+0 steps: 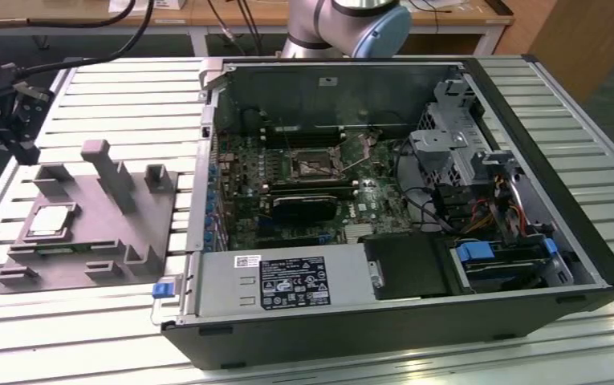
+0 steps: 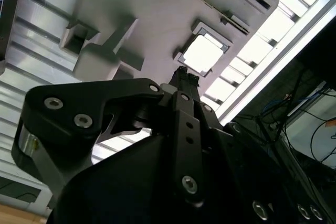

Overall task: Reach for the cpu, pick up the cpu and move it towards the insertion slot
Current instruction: 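Pick up the cpu and move it towards the insertion slot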

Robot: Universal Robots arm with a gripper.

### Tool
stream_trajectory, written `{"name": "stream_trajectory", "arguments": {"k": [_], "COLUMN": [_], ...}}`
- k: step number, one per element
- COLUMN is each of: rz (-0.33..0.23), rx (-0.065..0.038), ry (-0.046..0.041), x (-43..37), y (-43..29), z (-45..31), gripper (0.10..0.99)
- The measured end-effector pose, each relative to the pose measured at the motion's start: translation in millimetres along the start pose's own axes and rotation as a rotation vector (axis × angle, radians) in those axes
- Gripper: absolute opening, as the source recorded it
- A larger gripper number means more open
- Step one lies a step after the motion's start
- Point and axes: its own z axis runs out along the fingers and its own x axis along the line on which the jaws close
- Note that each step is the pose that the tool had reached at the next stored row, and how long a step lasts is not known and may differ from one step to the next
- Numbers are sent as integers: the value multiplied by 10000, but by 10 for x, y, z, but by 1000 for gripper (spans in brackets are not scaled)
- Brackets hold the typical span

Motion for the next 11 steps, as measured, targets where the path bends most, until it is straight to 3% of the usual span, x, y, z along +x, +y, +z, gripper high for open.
{"name": "stream_trajectory", "arguments": {"k": [11], "rz": [0], "rx": [1], "ry": [1], "x": [90], "y": [-43], "z": [199], "gripper": [106]}}
